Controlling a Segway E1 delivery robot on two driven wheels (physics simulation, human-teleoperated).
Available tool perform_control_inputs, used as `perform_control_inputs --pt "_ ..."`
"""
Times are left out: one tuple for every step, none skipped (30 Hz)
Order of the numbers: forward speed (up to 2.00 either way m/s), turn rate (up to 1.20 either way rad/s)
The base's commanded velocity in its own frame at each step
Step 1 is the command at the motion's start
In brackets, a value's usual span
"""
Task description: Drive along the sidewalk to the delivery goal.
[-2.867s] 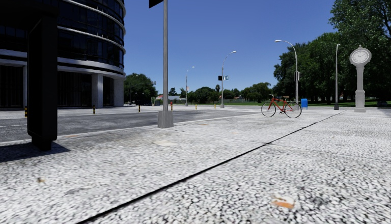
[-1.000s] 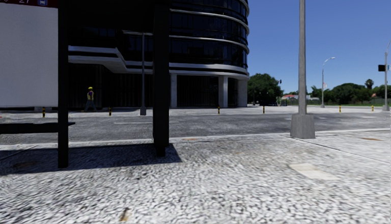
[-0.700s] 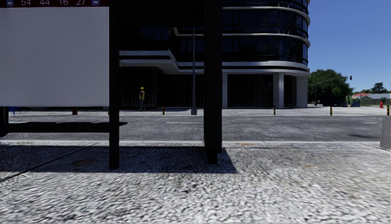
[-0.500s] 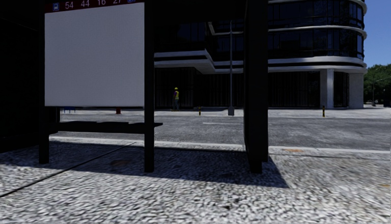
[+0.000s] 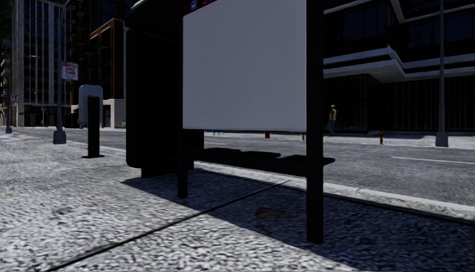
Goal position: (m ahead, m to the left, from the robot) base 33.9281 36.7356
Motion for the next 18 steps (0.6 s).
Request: perform_control_inputs --pt "1.23 1.12" --pt "1.23 1.12" --pt "1.23 1.12" --pt "1.23 1.12" --pt "1.23 1.12" --pt "1.23 1.12" --pt "1.24 1.12" --pt "1.25 1.12" --pt "1.25 1.12" --pt "1.25 1.12" --pt "1.26 1.12" --pt "1.28 1.12" --pt "1.28 1.12" --pt "1.33 1.12" --pt "1.37 1.12" --pt "1.37 1.12" --pt "1.42 1.12" --pt "1.45 1.12"
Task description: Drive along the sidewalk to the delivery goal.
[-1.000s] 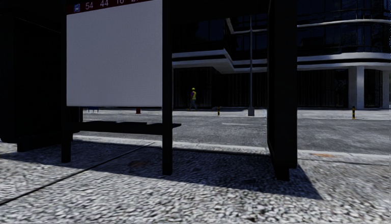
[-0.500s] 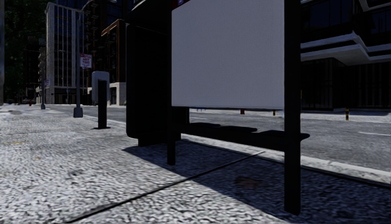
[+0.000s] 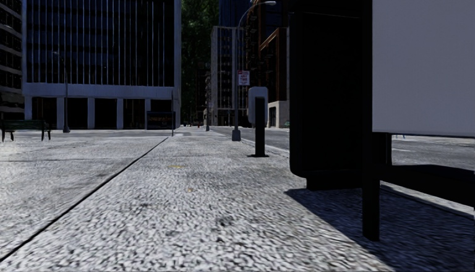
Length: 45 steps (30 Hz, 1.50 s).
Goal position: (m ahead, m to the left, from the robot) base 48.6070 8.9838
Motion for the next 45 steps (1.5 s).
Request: perform_control_inputs --pt "1.49 1.12" --pt "1.49 1.12" --pt "1.53 1.12" --pt "1.65 1.06" --pt "2.0 0.82" --pt "2.0 0.82" --pt "2.0 0.0" --pt "2.0 0.0" --pt "2.0 0.0" --pt "2.0 0.0" --pt "2.0 0.0" --pt "2.0 0.0" --pt "2.0 0.0" --pt "2.0 0.0" --pt "2.0 0.0" --pt "2.0 0.0" --pt "2.0 0.0" --pt "2.0 0.0" --pt "2.0 0.0" --pt "2.0 -0.04" --pt "2.0 -0.15" --pt "2.0 -0.23" --pt "2.0 -0.25" --pt "2.0 -0.25" --pt "2.0 -0.25" --pt "2.0 -0.25" --pt "2.0 -0.25" --pt "2.0 -0.25" --pt "2.0 -0.25" --pt "2.0 -0.25" --pt "2.0 -0.25" --pt "2.0 -0.25" --pt "2.0 -0.25" --pt "2.0 -0.25" --pt "2.0 -0.25" --pt "2.0 -0.25" --pt "2.0 -0.25" --pt "2.0 -0.25" --pt "2.0 -0.25" --pt "2.0 -0.26" --pt "2.0 -0.26" --pt "2.0 -0.28" --pt "2.0 -0.28" --pt "2.0 -0.3" --pt "2.0 -0.3"
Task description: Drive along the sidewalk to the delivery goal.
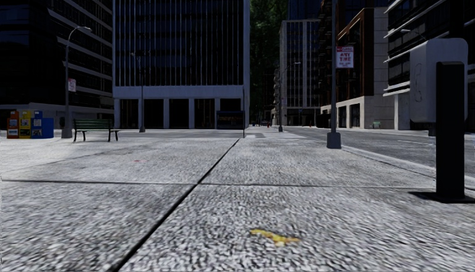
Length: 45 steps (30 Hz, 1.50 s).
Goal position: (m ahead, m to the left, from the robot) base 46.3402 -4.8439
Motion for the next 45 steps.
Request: perform_control_inputs --pt "2.0 -0.31" --pt "2.0 -0.31" --pt "2.0 -0.31" --pt "2.0 -0.31" --pt "2.0 -0.31" --pt "2.0 -0.31" --pt "2.0 -0.31" --pt "2.0 -0.31" --pt "2.0 -0.31" --pt "2.0 -0.31" --pt "2.0 -0.31" --pt "2.0 -0.31" --pt "2.0 -0.31" --pt "2.0 -0.31" --pt "2.0 -0.31" --pt "2.0 -0.31" --pt "2.0 -0.31" --pt "2.0 -0.31" --pt "2.0 -0.31" --pt "2.0 -0.31" --pt "2.0 -0.31" --pt "2.0 -0.31" --pt "2.0 -0.31" --pt "2.0 -0.31" --pt "2.0 -0.31" --pt "2.0 -0.27" --pt "2.0 -0.17" --pt "2.0 -0.08" --pt "2.0 -0.08" --pt "2.0 -0.06" --pt "2.0 0.0" --pt "2.0 0.0" --pt "2.0 0.0" --pt "2.0 0.0" --pt "2.0 0.0" --pt "2.0 -0.04" --pt "2.0 -0.04" --pt "2.0 -0.12" --pt "2.0 -0.17" --pt "2.0 -0.21" --pt "2.0 -0.27" --pt "2.0 -0.27" --pt "2.0 -0.28" --pt "2.0 -0.29" --pt "2.0 -0.29"
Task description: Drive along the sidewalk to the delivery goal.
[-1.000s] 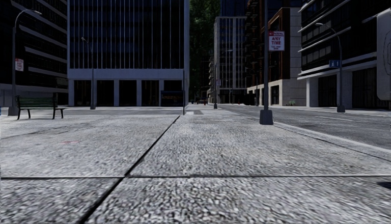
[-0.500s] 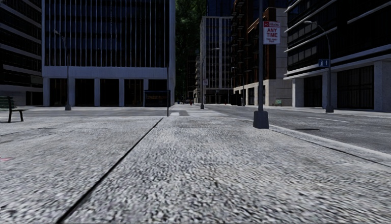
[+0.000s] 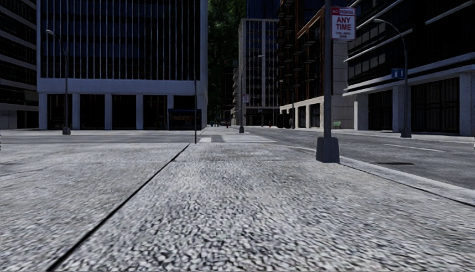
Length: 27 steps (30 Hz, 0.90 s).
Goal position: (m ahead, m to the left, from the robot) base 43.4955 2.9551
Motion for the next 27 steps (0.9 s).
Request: perform_control_inputs --pt "2.0 -0.29" --pt "2.0 -0.28" --pt "2.0 -0.13" --pt "2.0 -0.04" --pt "2.0 -0.04" --pt "2.0 0.0" --pt "2.0 0.0" --pt "2.0 0.0" --pt "2.0 0.0" --pt "2.0 0.0" --pt "2.0 0.0" --pt "2.0 0.0" --pt "2.0 0.0" --pt "2.0 0.0" --pt "2.0 0.0" --pt "2.0 0.0" --pt "2.0 0.0" --pt "2.0 0.0" --pt "2.0 0.0" --pt "2.0 0.0" --pt "2.0 0.0" --pt "2.0 0.0" --pt "2.0 0.0" --pt "2.0 0.0" --pt "2.0 0.0" --pt "2.0 0.0" --pt "2.0 0.0"
